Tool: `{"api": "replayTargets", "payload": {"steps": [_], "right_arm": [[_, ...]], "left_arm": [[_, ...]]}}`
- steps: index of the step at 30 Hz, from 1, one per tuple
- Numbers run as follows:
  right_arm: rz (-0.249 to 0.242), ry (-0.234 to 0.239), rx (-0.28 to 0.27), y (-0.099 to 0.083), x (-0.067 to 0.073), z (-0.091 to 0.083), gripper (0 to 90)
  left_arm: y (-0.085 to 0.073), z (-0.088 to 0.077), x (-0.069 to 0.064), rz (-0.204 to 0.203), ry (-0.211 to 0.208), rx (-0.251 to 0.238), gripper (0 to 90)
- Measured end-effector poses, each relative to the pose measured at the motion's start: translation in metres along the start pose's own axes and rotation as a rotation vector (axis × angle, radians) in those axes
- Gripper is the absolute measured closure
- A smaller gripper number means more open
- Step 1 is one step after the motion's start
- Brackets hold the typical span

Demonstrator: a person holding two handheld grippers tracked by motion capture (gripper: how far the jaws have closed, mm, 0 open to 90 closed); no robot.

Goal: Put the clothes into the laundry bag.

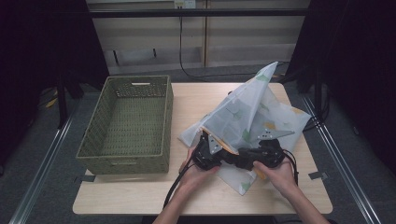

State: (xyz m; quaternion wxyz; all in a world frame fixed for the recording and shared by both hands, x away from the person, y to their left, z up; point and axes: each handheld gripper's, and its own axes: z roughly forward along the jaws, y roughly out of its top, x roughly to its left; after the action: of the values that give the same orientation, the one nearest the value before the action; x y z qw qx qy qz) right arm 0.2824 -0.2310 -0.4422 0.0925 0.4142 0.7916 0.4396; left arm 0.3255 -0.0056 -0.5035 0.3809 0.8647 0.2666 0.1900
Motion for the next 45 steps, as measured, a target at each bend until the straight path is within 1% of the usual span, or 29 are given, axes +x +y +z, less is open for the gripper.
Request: {"api": "replayTargets", "payload": {"steps": [2,3,4,5,8,9,10,11,13,16,18,19,20,21,22,24,25,26,27,28,29,30,31,32,34,35,38,43,45], "right_arm": [[-0.006,0.008,-0.015,0.006,0.003,0.001,88.9],[-0.011,0.013,-0.023,0.010,0.005,0.001,88.9],[-0.016,0.019,-0.034,0.014,0.007,0.001,88.9],[-0.025,0.026,-0.045,0.019,0.009,0.001,88.9],[-0.039,0.045,-0.083,0.034,0.016,0.000,88.9],[-0.042,0.057,-0.096,0.040,0.018,0.001,89.0],[-0.045,0.069,-0.108,0.046,0.019,0.001,89.0],[-0.051,0.082,-0.122,0.053,0.023,0.001,89.0],[-0.061,0.100,-0.142,0.063,0.028,0.000,89.1],[-0.065,0.138,-0.183,0.078,0.034,-0.006,89.1],[-0.069,0.159,-0.217,0.088,0.038,-0.014,89.1],[-0.060,0.179,-0.245,0.094,0.039,-0.019,89.2],[-0.057,0.198,-0.271,0.100,0.040,-0.024,89.2],[-0.068,0.201,-0.286,0.107,0.043,-0.029,89.2],[-0.085,0.196,-0.299,0.113,0.047,-0.034,89.2],[-0.087,0.216,-0.326,0.124,0.052,-0.045,89.2],[-0.091,0.219,-0.338,0.129,0.055,-0.050,89.2],[-0.093,0.226,-0.352,0.133,0.057,-0.055,89.2],[-0.098,0.236,-0.371,0.137,0.059,-0.061,89.2],[-0.102,0.240,-0.392,0.140,0.061,-0.067,89.2],[-0.098,0.253,-0.413,0.142,0.063,-0.073,89.2],[-0.102,0.254,-0.432,0.143,0.065,-0.077,89.2],[-0.095,0.260,-0.444,0.142,0.065,-0.078,89.2],[-0.078,0.276,-0.439,0.138,0.063,-0.077,89.2],[-0.057,0.278,-0.401,0.125,0.058,-0.069,89.2],[-0.041,0.282,-0.376,0.114,0.055,-0.064,89.2],[-0.001,0.281,-0.327,0.089,0.047,-0.052,89.2],[0.064,0.272,-0.259,0.057,0.034,-0.032,89.2],[0.075,0.269,-0.223,0.048,0.033,-0.024,89.2]], "left_arm": [[0.000,0.000,0.006,-0.057,-0.022,-0.024,71.8],[0.001,-0.001,0.011,-0.082,-0.047,-0.024,74.3],[0.000,-0.002,0.014,-0.123,-0.068,-0.033,75.6],[0.000,-0.002,0.017,-0.149,-0.092,-0.051,76.5],[0.001,-0.009,0.016,-0.208,-0.139,-0.107,77.4],[0.002,-0.011,0.015,-0.224,-0.155,-0.139,77.7],[0.004,-0.015,0.015,-0.225,-0.162,-0.162,78.0],[0.006,-0.018,0.014,-0.241,-0.174,-0.176,78.2],[0.011,-0.023,0.013,-0.269,-0.194,-0.231,78.6],[0.020,-0.033,0.014,-0.289,-0.209,-0.293,79.0],[0.028,-0.038,0.012,-0.281,-0.193,-0.319,79.2],[0.033,-0.039,0.011,-0.293,-0.207,-0.337,79.1],[0.036,-0.039,0.012,-0.285,-0.215,-0.351,79.2],[0.039,-0.041,0.011,-0.286,-0.196,-0.344,79.3],[0.042,-0.041,0.011,-0.295,-0.208,-0.373,79.3],[0.048,-0.045,0.011,-0.306,-0.186,-0.392,79.3],[0.052,-0.048,0.011,-0.315,-0.187,-0.410,79.3],[0.056,-0.051,0.010,-0.306,-0.142,-0.414,79.4],[0.060,-0.054,0.011,-0.290,-0.155,-0.418,79.3],[0.063,-0.057,0.010,-0.276,-0.127,-0.423,79.4],[0.066,-0.057,0.009,-0.272,-0.122,-0.431,79.3],[0.068,-0.057,0.007,-0.277,-0.111,-0.433,79.3],[0.068,-0.058,0.009,-0.255,-0.127,-0.423,79.2],[0.066,-0.058,0.009,-0.259,-0.132,-0.417,79.0],[0.057,-0.053,0.011,-0.275,-0.150,-0.398,78.7],[0.053,-0.051,0.012,-0.267,-0.151,-0.381,78.6],[0.041,-0.039,0.011,-0.278,-0.177,-0.353,78.2],[0.027,-0.026,0.009,-0.242,-0.193,-0.293,77.0],[0.021,-0.022,0.010,-0.248,-0.191,-0.283,76.7]]}}
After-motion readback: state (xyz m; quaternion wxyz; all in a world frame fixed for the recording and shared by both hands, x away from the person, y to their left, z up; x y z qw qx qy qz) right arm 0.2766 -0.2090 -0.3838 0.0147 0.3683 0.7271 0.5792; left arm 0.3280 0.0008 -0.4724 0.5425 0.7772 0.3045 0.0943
